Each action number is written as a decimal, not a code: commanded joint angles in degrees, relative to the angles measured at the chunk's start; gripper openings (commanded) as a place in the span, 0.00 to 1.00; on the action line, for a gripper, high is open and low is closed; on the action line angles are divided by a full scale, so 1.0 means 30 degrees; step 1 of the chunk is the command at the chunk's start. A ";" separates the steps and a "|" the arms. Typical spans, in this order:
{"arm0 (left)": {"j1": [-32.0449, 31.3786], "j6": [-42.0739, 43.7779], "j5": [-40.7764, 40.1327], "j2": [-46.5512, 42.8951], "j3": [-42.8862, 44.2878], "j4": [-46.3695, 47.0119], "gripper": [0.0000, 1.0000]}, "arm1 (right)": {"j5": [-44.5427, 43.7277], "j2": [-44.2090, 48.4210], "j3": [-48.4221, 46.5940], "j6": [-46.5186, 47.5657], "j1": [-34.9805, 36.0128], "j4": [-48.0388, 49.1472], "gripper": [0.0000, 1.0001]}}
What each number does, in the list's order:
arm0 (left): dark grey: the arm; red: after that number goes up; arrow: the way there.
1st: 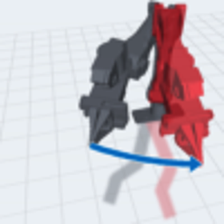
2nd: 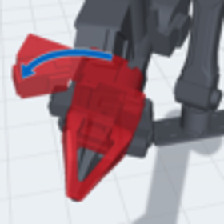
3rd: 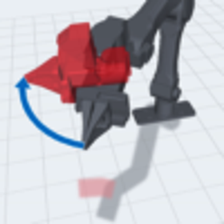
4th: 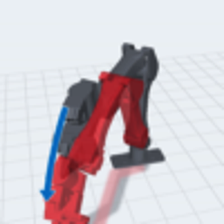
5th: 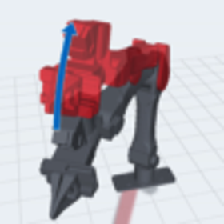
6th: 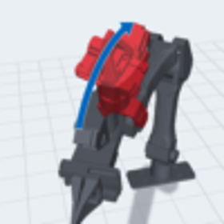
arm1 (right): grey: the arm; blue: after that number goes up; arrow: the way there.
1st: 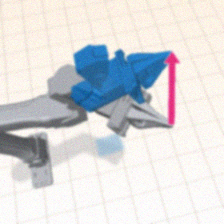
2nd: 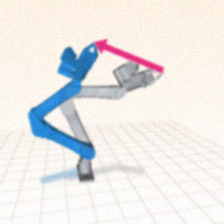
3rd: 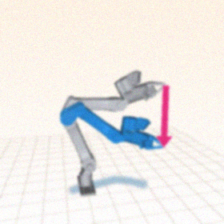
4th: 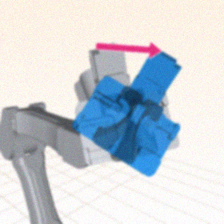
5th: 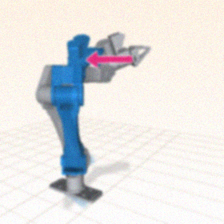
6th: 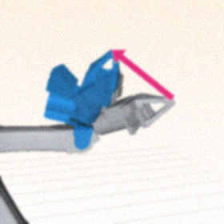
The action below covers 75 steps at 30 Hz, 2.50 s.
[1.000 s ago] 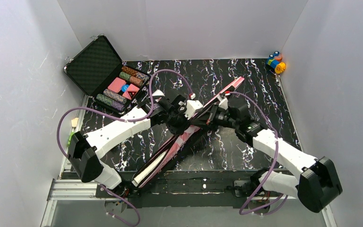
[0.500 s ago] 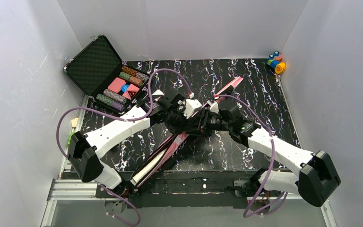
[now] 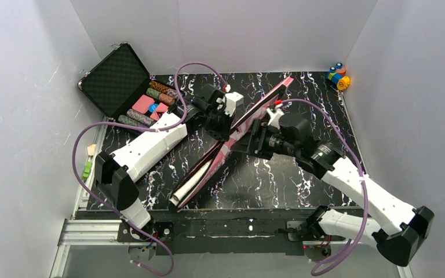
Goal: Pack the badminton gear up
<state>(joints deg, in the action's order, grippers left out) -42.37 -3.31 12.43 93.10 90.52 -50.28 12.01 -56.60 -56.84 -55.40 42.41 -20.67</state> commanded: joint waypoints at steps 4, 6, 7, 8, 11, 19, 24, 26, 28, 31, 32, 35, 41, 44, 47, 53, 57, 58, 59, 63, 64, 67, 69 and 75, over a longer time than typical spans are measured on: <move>0.0077 -0.2062 0.0372 -0.0410 0.0892 0.2199 0.00 | -0.5028 -0.3113 -0.3457 0.3223 0.3678 -0.4440 0.83; 0.0070 -0.2589 0.0643 -0.0438 0.0520 0.2660 0.00 | -0.6293 -0.4061 -0.4607 0.3317 0.4531 -0.5107 0.83; 0.0080 -0.2925 0.0701 -0.0523 0.0192 0.2957 0.00 | -0.6967 -0.4460 -0.5029 0.3319 0.4990 -0.5275 0.84; 0.0089 -0.3256 0.0862 -0.0526 -0.0047 0.3174 0.00 | -0.7512 -0.4817 -0.5375 0.3345 0.5370 -0.5336 0.84; 0.0079 -0.4009 0.1614 -0.0210 -0.0539 0.3473 0.00 | -0.9107 -0.6046 -0.6452 0.3102 0.6380 -0.6096 0.86; 0.0070 -0.4514 0.2170 -0.0134 -0.0622 0.3870 0.00 | -1.1168 -0.8241 -0.7523 0.3250 0.7038 -0.7397 0.86; 0.0077 -0.4483 0.2406 -0.0521 -0.0485 0.3781 0.00 | -1.2407 -0.9166 -0.7758 0.3497 0.7258 -0.7837 0.82; 0.0072 -0.4546 0.2529 -0.0713 -0.0593 0.3724 0.00 | -1.2970 -0.9256 -0.7721 0.3567 0.7328 -0.7758 0.78; 0.0088 -0.4426 0.2501 -0.0901 -0.0683 0.3620 0.00 | -1.3273 -0.9141 -0.7669 0.3613 0.7379 -0.7644 0.71; 0.0154 -0.4289 0.2319 -0.1170 -0.0758 0.3421 0.00 | -1.3665 -0.8652 -0.7373 0.3642 0.7425 -0.7512 0.52; 0.0226 -0.4287 0.2415 -0.1222 -0.0747 0.3407 0.00 | -1.3748 -0.8421 -0.7159 0.3726 0.7425 -0.7297 0.42; 0.0550 -0.4443 0.2721 -0.1394 -0.0476 0.3321 0.02 | -1.3788 -0.7769 -0.6495 0.3899 0.7433 -0.6653 0.24; 0.1312 -0.4396 0.3324 -0.1771 0.0203 0.2900 0.08 | -1.4198 -0.7169 -0.6161 0.4036 0.7425 -0.7330 0.06; 0.1674 -0.3898 0.3540 -0.2133 0.0206 0.2570 0.34 | -1.3835 -0.6875 -0.6143 0.4830 0.7447 -0.7830 0.01; 0.2178 -0.2744 0.3643 -0.2635 0.0644 0.1636 0.70 | -1.3374 -0.6318 -0.5975 0.6155 0.7498 -0.8318 0.01; 0.3657 0.0889 0.4878 -0.3738 0.1967 -0.0409 0.82 | -1.3576 -0.4845 -0.4843 0.8047 0.7775 -0.9057 0.01; 0.4629 0.4537 0.5918 -0.4482 0.2250 -0.1270 0.88 | -1.4677 -0.4517 -0.4497 0.9457 0.8495 -0.9503 0.01; 0.4656 0.5722 0.5960 -0.4676 0.2052 -0.1372 0.88 | -1.5254 -0.4513 -0.4442 0.9825 0.8844 -0.9604 0.01; 0.4656 0.6947 0.5987 -0.4920 0.1712 -0.1425 0.89 | -1.5664 -0.4538 -0.4383 1.0215 0.9180 -0.9638 0.01; 0.4686 1.2308 0.5834 -0.5737 -0.0631 -0.1134 0.91 | -1.6740 -0.4690 -0.4242 1.0957 1.0003 -0.9915 0.01; 0.4689 1.3692 0.5770 -0.5964 -0.1263 -0.1044 0.92 | -1.7117 -0.4659 -0.4193 1.1067 1.0241 -0.9941 0.01; 0.4955 1.7661 0.6755 -0.7196 -0.3710 -0.0168 0.94 | -1.8418 -0.4237 -0.3816 1.1437 1.1099 -0.9692 0.01; 0.5171 2.0015 0.7893 -0.8493 -0.6242 0.1327 0.96 | -1.8875 -0.3696 -0.3282 1.2040 1.1781 -0.9156 0.01; 0.5122 2.3322 0.9277 -1.1520 -1.1072 0.8474 0.98 | -1.9371 -0.2426 -0.2222 1.2710 1.2825 -0.8414 0.01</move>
<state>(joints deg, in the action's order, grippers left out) -26.98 55.05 34.94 62.54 58.26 -39.29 -40.80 -67.42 -63.33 -19.64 79.61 -50.06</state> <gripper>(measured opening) 0.980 0.040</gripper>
